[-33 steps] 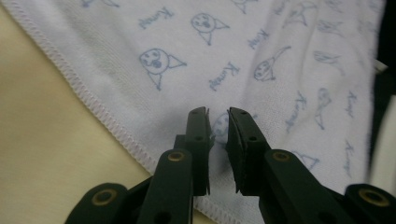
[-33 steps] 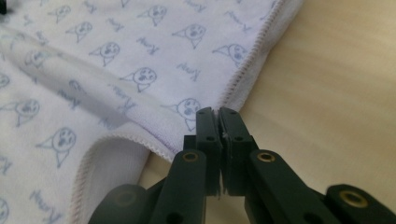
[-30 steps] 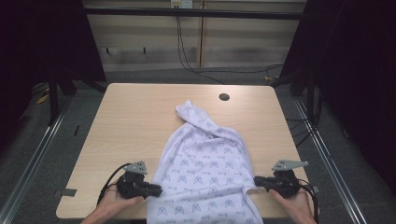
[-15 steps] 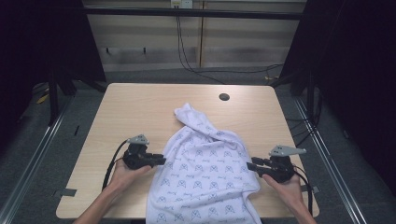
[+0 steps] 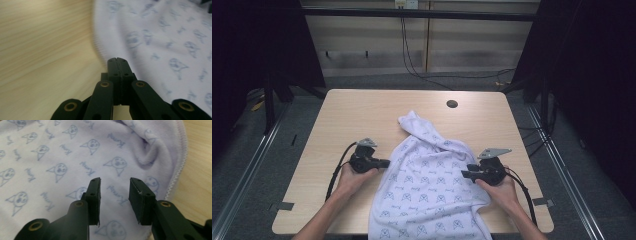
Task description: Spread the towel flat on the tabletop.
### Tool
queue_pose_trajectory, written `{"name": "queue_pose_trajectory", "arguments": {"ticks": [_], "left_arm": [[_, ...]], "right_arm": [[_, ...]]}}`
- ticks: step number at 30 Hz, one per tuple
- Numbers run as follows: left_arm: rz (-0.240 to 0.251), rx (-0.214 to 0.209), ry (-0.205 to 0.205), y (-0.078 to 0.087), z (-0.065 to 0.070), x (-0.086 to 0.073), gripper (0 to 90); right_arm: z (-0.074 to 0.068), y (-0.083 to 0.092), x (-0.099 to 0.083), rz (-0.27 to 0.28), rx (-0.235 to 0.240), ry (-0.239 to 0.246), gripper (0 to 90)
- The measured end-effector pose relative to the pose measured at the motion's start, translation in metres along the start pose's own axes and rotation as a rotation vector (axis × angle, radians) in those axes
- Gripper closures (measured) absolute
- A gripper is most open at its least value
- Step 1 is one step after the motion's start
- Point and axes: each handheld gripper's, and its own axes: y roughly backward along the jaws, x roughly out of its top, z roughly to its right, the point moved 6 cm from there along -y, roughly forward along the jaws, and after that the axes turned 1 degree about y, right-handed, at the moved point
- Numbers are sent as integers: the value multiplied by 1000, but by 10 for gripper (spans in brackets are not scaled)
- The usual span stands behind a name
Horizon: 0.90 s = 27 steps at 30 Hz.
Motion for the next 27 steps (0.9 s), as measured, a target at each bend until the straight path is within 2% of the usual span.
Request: {"name": "queue_pose_trajectory", "arguments": {"ticks": [1,2,3,4,5,6,7,8,10,12,14,15,17,18,19,20,21,22,25,27], "left_arm": [[7,9,29,7,-8,-3,900],[20,7,53,11,-14,-5,900],[44,-9,79,17,-18,-7,900],[59,-36,84,20,-21,-8,900],[70,-39,79,20,-21,-7,900],[86,-53,84,18,-19,-4,845],[88,-76,83,15,-15,0,778],[94,-82,57,9,-10,4,731],[88,-110,53,0,-2,11,681],[76,-102,28,-11,5,15,590],[44,-119,14,-23,12,17,522],[37,-96,-3,-28,14,18,516],[30,-84,-17,-33,18,21,570],[22,-54,-49,-36,21,21,674],[15,-50,-67,-37,23,20,804],[15,-48,-82,-38,26,20,866],[9,-32,-92,-37,27,20,878],[-3,-18,-96,-34,28,19,881],[-2,-34,-79,-21,27,9,884],[-13,-41,-81,-8,27,-2,883]], "right_arm": [[3,-1,0,2,-7,-16,592],[4,-2,1,7,-4,-12,580],[5,-3,2,6,-7,-14,572],[5,-3,2,6,-5,-15,564],[5,-4,4,12,-5,-11,557],[6,-4,5,11,-7,-8,553],[6,-5,7,19,-8,-10,549],[7,-5,8,20,-10,-9,546],[11,-6,10,22,-28,-8,543],[14,-9,11,20,-31,-14,538],[17,-11,10,16,-36,-15,536],[19,-12,9,6,-46,-12,533],[19,-16,6,-16,-50,-7,519],[19,-17,5,-14,-55,10,514],[17,-17,5,-14,-62,20,511],[17,-17,5,-18,-73,33,511],[15,-17,5,-22,-88,46,516],[13,-17,4,-23,-83,42,538],[2,-12,0,-34,-60,60,822],[-5,-5,-7,-54,-51,58,870]]}}
